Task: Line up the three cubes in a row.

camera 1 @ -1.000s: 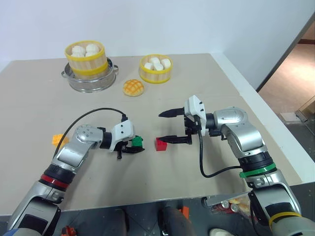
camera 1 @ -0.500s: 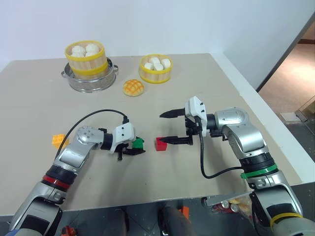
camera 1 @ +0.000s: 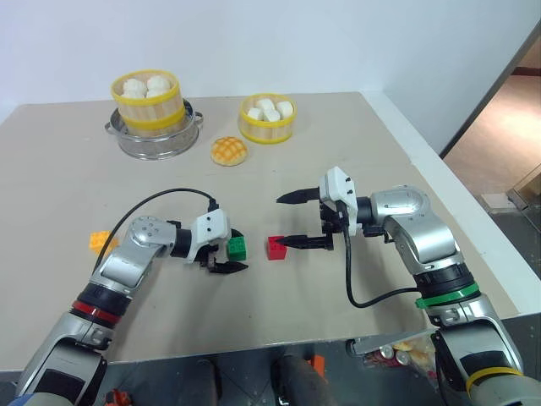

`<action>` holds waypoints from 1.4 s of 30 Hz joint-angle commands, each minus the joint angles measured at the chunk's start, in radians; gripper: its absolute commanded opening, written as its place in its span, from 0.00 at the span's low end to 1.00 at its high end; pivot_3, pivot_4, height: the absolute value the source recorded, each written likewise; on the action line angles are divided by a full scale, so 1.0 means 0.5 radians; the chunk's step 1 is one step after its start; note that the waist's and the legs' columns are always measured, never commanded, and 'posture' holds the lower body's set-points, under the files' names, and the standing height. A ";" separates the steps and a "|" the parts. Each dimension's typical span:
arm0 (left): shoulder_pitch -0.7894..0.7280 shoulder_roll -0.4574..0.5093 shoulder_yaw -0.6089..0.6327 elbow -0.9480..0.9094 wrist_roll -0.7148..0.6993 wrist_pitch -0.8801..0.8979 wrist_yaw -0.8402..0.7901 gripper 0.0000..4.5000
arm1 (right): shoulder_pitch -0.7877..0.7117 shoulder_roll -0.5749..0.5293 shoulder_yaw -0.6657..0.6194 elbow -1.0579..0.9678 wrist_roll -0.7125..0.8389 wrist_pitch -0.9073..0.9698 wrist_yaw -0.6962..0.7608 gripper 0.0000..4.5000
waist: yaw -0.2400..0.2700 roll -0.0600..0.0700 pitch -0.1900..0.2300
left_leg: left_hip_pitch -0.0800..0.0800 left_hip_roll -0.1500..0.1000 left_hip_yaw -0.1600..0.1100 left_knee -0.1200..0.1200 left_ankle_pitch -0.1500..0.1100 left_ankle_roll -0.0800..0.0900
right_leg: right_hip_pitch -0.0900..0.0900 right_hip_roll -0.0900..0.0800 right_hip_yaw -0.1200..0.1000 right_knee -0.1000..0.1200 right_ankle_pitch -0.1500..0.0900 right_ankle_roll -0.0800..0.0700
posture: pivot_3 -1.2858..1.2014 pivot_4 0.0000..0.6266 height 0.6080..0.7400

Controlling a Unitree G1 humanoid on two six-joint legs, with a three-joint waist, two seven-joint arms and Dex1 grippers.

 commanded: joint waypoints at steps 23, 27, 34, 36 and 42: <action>0.283 0.364 1.280 -0.599 -0.488 0.707 0.741 0.99 | -0.046 -0.036 -0.056 -0.024 0.026 -0.037 -0.003 1.00 | -0.004 0.000 0.000 | 0.000 0.001 -0.001 -0.004 0.000 0.000 | -0.002 0.000 -0.002 0.000 -0.002 -0.001 | 0.52 0.24 1.00; 0.466 0.140 1.449 -0.850 -0.412 0.807 1.246 0.99 | -0.076 -0.026 -0.042 0.039 0.011 -0.070 0.032 1.00 | 0.000 -0.001 0.000 | -0.002 0.001 0.000 -0.003 0.000 0.000 | -0.002 -0.002 -0.001 -0.001 -0.002 0.000 | 0.52 0.24 1.00; 0.636 -0.425 1.695 -1.408 -0.441 1.103 2.015 0.99 | -0.130 -0.017 -0.028 0.147 -0.001 -0.129 0.105 1.00 | 0.004 -0.006 0.000 | -0.003 -0.001 0.000 0.004 0.000 0.000 | 0.001 -0.004 0.000 -0.002 0.003 0.007 | 0.52 0.24 1.00; 0.712 -0.503 1.725 -1.492 -0.437 1.165 2.126 0.99 | -0.145 -0.011 -0.028 0.165 0.006 -0.133 0.122 1.00 | -0.002 -0.006 0.000 | -0.001 -0.001 0.000 0.004 0.000 0.000 | 0.002 -0.004 0.001 -0.002 0.004 0.006 | 0.52 0.24 1.00; 0.955 -0.619 1.703 -1.503 -0.445 1.124 2.205 0.99 | -0.197 0.106 -0.159 0.129 0.233 0.082 0.074 1.00 | -0.004 -0.006 0.000 | 0.004 -0.001 -0.003 0.004 0.000 0.000 | 0.004 0.000 0.001 -0.001 0.008 0.001 | 0.52 0.24 1.00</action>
